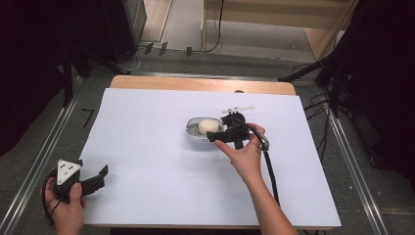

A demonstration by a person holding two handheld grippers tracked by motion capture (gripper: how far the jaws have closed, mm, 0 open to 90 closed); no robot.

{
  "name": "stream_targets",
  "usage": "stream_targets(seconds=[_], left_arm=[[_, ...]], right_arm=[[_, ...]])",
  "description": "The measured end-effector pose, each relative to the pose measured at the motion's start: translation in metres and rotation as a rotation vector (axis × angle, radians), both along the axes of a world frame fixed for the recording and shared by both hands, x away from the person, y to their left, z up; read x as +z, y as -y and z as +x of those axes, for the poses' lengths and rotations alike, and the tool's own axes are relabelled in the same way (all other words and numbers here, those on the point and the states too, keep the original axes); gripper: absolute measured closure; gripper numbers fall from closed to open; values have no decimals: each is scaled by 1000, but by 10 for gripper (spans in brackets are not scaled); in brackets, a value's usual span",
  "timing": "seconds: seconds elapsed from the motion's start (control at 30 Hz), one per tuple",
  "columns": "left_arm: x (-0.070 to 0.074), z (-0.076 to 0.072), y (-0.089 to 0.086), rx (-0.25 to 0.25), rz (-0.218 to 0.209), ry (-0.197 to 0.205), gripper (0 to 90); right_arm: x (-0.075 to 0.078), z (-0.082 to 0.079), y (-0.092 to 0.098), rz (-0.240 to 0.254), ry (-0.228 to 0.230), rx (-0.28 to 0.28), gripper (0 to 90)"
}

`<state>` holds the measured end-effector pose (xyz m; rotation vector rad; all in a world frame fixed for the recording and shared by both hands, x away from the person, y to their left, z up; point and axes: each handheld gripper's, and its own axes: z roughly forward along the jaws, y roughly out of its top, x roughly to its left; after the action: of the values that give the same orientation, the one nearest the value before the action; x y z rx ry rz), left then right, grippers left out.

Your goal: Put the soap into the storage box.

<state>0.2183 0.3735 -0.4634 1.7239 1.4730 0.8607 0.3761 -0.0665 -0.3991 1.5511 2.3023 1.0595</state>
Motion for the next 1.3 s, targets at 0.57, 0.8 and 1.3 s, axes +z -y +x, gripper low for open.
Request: stream_targets(seconds=[0.57,0.8,1.3], left_arm=[[0,0,0,1,2,-1,139],[0,0,0,1,4,-4,139],[0,0,1,1,7,-4,139]], right_arm=[[-18,-23,29,-20,17,10,129],[-25,-30,36,-19,20,20,104],[-36,-44,65,-6,49,-12,82]])
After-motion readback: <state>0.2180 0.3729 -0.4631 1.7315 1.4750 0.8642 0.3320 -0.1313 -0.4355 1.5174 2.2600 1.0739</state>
